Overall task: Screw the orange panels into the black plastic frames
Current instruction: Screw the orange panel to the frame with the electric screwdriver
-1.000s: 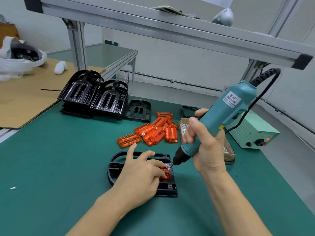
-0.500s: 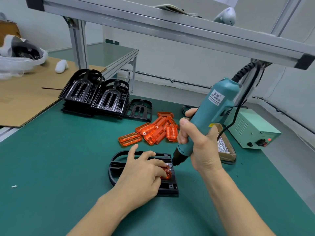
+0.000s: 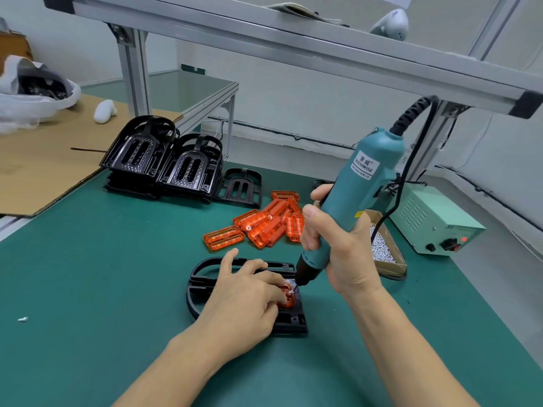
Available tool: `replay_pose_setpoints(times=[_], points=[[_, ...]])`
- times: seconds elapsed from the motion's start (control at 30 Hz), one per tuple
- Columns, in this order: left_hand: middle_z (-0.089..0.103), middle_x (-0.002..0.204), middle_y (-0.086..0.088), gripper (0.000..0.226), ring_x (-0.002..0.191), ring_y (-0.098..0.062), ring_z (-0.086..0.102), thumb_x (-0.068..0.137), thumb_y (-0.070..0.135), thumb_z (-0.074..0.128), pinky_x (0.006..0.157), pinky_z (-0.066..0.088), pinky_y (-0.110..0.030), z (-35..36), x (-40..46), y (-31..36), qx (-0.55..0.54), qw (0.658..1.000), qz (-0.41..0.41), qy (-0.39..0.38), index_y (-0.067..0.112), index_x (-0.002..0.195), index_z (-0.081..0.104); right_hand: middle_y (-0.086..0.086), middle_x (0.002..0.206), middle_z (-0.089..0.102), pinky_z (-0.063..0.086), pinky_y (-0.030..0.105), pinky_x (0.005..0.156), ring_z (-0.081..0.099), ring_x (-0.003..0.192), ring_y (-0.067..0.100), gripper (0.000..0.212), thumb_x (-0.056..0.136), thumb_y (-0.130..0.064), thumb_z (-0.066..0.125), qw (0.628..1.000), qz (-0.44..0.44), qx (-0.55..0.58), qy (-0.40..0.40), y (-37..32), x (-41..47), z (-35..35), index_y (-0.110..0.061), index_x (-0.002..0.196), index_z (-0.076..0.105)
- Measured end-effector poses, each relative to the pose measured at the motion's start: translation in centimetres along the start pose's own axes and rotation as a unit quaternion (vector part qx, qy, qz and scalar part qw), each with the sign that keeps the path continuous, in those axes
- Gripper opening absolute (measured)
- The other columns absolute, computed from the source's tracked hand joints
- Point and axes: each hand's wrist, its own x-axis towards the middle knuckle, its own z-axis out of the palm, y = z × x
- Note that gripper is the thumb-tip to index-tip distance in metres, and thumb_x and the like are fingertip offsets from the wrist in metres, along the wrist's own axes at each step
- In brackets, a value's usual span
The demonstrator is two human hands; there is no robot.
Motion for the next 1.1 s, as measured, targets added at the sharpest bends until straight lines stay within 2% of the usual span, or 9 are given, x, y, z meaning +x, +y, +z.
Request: replay_pose_setpoints(times=[0.17,0.4,0.53,0.67,0.73,0.83,0.97,1.03,1.1], points=[[0.046,0.135,0.03,0.037,0.133,-0.001,0.022,0.093,0.027,0.038,0.107,-0.02,-0.036,-0.2,-0.1,0.1,-0.008,1.0,0.0,0.0,0.043,0.116,0.063,-0.005,0.051,0.047,0.041,0.027,0.049,0.041,0.043,0.015,0.019,0.083,-0.007,0.063,0.999,0.01,0.028,0.036,0.3,0.0,0.3,-0.026,0.087,0.062],[0.046,0.135,0.031,0.037,0.134,0.0,0.022,0.093,0.027,0.039,0.107,-0.02,-0.034,-0.2,-0.2,0.1,-0.023,1.0,-0.001,0.001,0.043,0.116,0.063,-0.006,0.052,0.048,0.041,0.026,0.05,0.042,0.043,0.015,0.018,0.082,-0.01,0.065,1.0,0.004,0.016,0.023,0.5,-0.1,0.5,-0.027,0.088,0.063],[0.048,0.132,0.031,0.037,0.132,0.002,0.022,0.093,0.027,0.038,0.108,-0.018,-0.034,0.0,-0.1,0.0,-0.029,1.0,-0.002,0.004,0.043,0.114,0.064,-0.002,0.051,0.047,0.04,0.026,0.05,0.04,0.043,0.015,0.019,0.084,-0.003,0.06,0.998,0.009,0.022,0.056,0.2,-0.1,0.0,-0.021,0.088,0.059],[0.051,0.126,0.032,0.032,0.129,0.005,0.025,0.093,0.027,0.042,0.11,-0.015,-0.032,-0.1,-0.1,0.0,-0.051,0.999,-0.01,0.015,0.04,0.11,0.067,-0.004,0.05,0.044,0.04,0.025,0.049,0.04,0.042,0.013,0.016,0.082,-0.003,0.059,0.992,0.017,0.063,0.108,-0.3,-0.2,-0.5,-0.014,0.092,0.054],[0.055,0.12,0.03,0.025,0.124,0.007,0.03,0.092,0.03,0.049,0.109,-0.009,-0.029,-0.4,0.1,0.1,-0.073,0.996,-0.016,0.047,0.038,0.105,0.068,-0.004,0.051,0.042,0.039,0.024,0.048,0.039,0.042,0.012,0.016,0.08,-0.004,0.058,0.987,0.021,0.087,0.132,-0.7,-0.2,-0.8,-0.014,0.092,0.052],[0.059,0.102,0.028,0.016,0.108,0.009,0.037,0.087,0.037,0.061,0.102,0.012,-0.026,-1.0,0.9,0.6,-0.153,0.983,-0.048,0.088,0.039,0.102,0.067,-0.004,0.051,0.04,0.038,0.022,0.047,0.038,0.042,0.011,0.015,0.08,-0.005,0.057,0.978,0.02,0.132,0.161,-1.5,0.0,-1.2,-0.016,0.089,0.052],[0.066,0.084,0.023,0.029,0.093,0.006,0.052,0.075,0.037,0.076,0.095,0.036,-0.024,-1.3,1.3,1.7,-0.318,0.938,-0.117,0.076,0.037,0.103,0.068,-0.007,0.052,0.038,0.037,0.019,0.046,0.036,0.042,0.007,0.014,0.081,-0.006,0.054,0.962,0.006,0.188,0.199,-2.5,0.3,-1.5,-0.02,0.086,0.053],[0.069,0.079,0.018,0.03,0.078,0.002,0.058,0.072,0.031,0.08,0.079,0.041,-0.009,-1.2,1.3,2.2,-0.378,0.912,-0.137,0.075,0.03,0.101,0.071,-0.008,0.052,0.039,0.037,0.018,0.045,0.036,0.042,0.006,0.014,0.081,-0.007,0.054,0.956,-0.002,0.202,0.21,-2.9,0.4,-1.6,-0.02,0.085,0.053],[0.071,0.075,0.013,0.025,0.067,0.001,0.058,0.073,0.025,0.08,0.064,0.04,-0.003,-1.0,1.5,2.6,-0.415,0.894,-0.148,0.08,0.024,0.096,0.074,-0.009,0.052,0.039,0.037,0.018,0.045,0.037,0.042,0.006,0.014,0.082,-0.008,0.053,0.953,-0.007,0.213,0.216,-3.3,0.4,-1.5,-0.021,0.084,0.053]])
